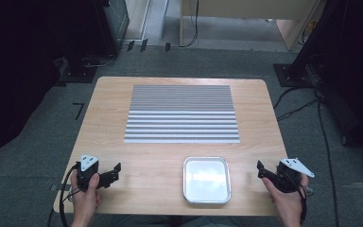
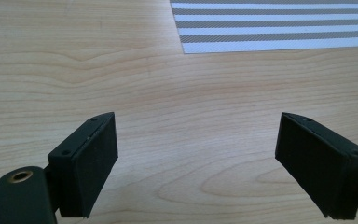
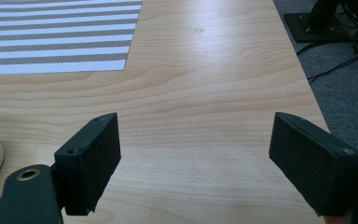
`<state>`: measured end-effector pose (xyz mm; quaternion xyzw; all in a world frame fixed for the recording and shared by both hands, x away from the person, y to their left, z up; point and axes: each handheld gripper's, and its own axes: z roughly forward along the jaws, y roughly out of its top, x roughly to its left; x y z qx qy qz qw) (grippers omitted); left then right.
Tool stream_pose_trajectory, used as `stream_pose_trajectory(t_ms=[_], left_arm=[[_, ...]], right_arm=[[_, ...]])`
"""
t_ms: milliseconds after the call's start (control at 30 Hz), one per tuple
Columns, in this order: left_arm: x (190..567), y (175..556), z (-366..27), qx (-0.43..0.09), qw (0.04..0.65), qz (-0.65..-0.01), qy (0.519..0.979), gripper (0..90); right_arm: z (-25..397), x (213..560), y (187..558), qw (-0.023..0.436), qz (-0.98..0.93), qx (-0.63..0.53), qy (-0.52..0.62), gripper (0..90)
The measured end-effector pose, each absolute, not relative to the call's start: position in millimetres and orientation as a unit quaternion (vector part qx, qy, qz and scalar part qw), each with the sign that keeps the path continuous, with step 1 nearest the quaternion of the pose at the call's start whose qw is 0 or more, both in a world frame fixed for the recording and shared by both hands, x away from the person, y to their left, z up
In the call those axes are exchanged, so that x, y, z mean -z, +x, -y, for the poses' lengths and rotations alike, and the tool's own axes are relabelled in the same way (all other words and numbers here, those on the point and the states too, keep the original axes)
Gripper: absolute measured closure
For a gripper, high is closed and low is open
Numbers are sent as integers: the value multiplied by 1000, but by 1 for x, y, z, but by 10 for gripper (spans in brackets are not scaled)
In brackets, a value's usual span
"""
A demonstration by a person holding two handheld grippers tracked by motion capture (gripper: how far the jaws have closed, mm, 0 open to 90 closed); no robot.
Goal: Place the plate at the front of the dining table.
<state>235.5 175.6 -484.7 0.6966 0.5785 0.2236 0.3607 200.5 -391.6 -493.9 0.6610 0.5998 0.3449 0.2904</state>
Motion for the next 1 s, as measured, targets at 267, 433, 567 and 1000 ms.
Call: stream_pose_trajectory(t_ms=[267, 433, 567, 1000], left_arm=[[482, 233, -163, -223, 364, -568, 704, 131], [481, 232, -155, -223, 367, -562, 707, 131], [480, 231, -146, -224, 370, -556, 709, 131], [479, 229, -117, -216, 377, -533, 727, 131]], right_arm=[[386, 491, 200, 291, -597, -352, 659, 175], [384, 489, 199, 291, -597, -355, 658, 177], [380, 488, 198, 288, -601, -357, 655, 179], [368, 486, 197, 285, -606, -360, 649, 198]])
